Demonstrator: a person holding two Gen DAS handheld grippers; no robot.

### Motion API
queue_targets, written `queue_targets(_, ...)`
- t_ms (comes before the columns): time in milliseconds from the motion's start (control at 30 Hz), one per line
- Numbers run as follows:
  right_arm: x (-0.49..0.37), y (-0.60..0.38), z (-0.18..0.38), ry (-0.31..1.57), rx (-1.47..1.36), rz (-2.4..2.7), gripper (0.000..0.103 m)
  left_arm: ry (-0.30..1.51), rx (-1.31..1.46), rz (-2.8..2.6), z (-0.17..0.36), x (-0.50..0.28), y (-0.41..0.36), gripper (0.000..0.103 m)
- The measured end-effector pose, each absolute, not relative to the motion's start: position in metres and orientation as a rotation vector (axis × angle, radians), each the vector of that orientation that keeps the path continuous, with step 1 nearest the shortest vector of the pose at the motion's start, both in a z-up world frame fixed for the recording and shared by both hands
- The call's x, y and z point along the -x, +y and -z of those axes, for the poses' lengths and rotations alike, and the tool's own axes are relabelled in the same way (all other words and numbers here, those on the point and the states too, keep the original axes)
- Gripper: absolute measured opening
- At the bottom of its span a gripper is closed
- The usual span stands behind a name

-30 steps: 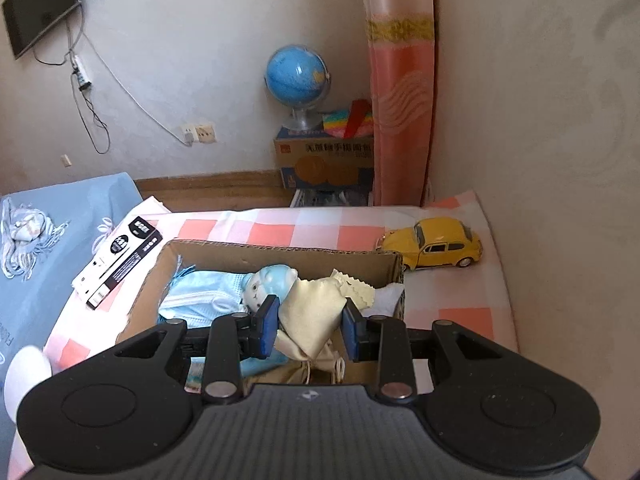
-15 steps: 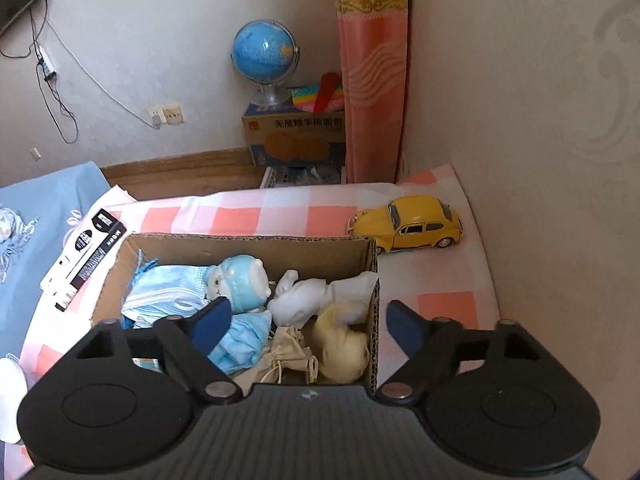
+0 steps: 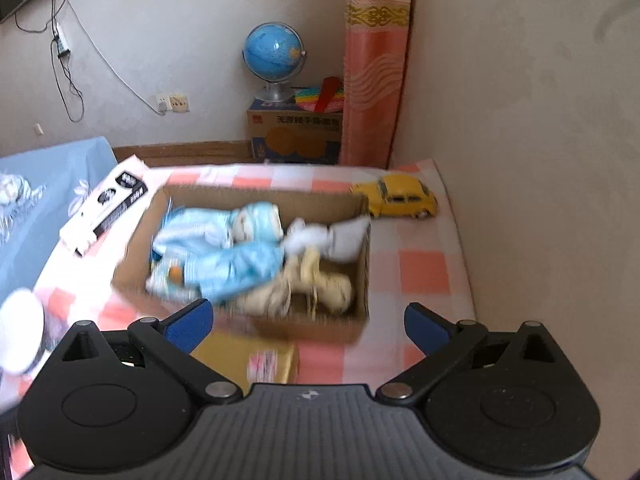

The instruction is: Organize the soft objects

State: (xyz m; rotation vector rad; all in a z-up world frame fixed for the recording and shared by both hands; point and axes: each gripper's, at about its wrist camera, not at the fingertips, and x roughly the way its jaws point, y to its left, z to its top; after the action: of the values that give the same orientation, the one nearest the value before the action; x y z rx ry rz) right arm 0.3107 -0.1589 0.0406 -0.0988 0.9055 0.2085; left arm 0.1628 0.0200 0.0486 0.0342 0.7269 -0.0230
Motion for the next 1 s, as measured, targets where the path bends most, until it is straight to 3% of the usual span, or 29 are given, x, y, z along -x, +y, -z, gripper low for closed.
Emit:
queue_targets(500, -0.156, -0.154, -0.049, 0.895, 0.099, -0.064, 0.103, 0.784, -0.039, -0.071, -0.054, -0.117, 0.020, 0.101)
queue_targets(1000, -0.106, -0.151, -0.065, 0.839, 0.060, -0.042, 0.103, 0.778, -0.051, -0.044, -0.063, -0.083, 0.010, 0.101)
